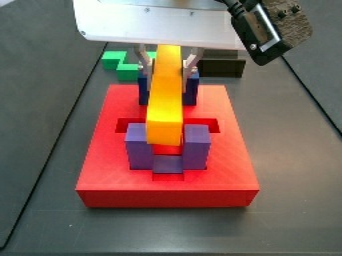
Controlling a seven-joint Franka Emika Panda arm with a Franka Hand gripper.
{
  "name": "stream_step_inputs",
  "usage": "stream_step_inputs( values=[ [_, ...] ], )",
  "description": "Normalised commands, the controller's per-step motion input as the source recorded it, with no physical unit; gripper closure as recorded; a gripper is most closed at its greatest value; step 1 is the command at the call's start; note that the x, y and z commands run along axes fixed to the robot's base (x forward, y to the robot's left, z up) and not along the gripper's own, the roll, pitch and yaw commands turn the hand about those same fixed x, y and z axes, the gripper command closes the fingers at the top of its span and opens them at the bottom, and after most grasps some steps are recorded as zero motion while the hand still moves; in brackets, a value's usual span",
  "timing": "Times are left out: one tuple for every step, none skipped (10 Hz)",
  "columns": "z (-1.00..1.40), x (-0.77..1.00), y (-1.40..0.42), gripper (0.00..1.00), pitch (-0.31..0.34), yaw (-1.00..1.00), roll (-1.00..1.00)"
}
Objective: Pick up the yellow object. Move up. Move to above the board. Insert the yellow object.
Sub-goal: Insert the yellow object.
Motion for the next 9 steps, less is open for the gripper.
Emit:
stream_step_inputs(
  values=[
    [-0.06,0.06,-0.10,1.00,0.000,0.00,0.08],
    [-0.06,0.11,-0.10,1.00,0.000,0.00,0.07],
    [-0.08,0.15,-0.08,1.00,0.000,0.00,0.08],
    [-0.09,0.15,-0.05,1.00,0.000,0.00,0.09],
    [-0.10,0.16,-0.04,1.00,0.000,0.00,0.10],
    [-0.10,0.16,-0.02,1.00,0.000,0.00,0.10],
    [-0.09,0.08,0.00,1.00,0.000,0.00,0.10],
    [-0.09,0.00,0.00,1.00,0.000,0.00,0.11],
    [-0.11,0.00,0.00,1.00,0.000,0.00,0.12]
  ],
)
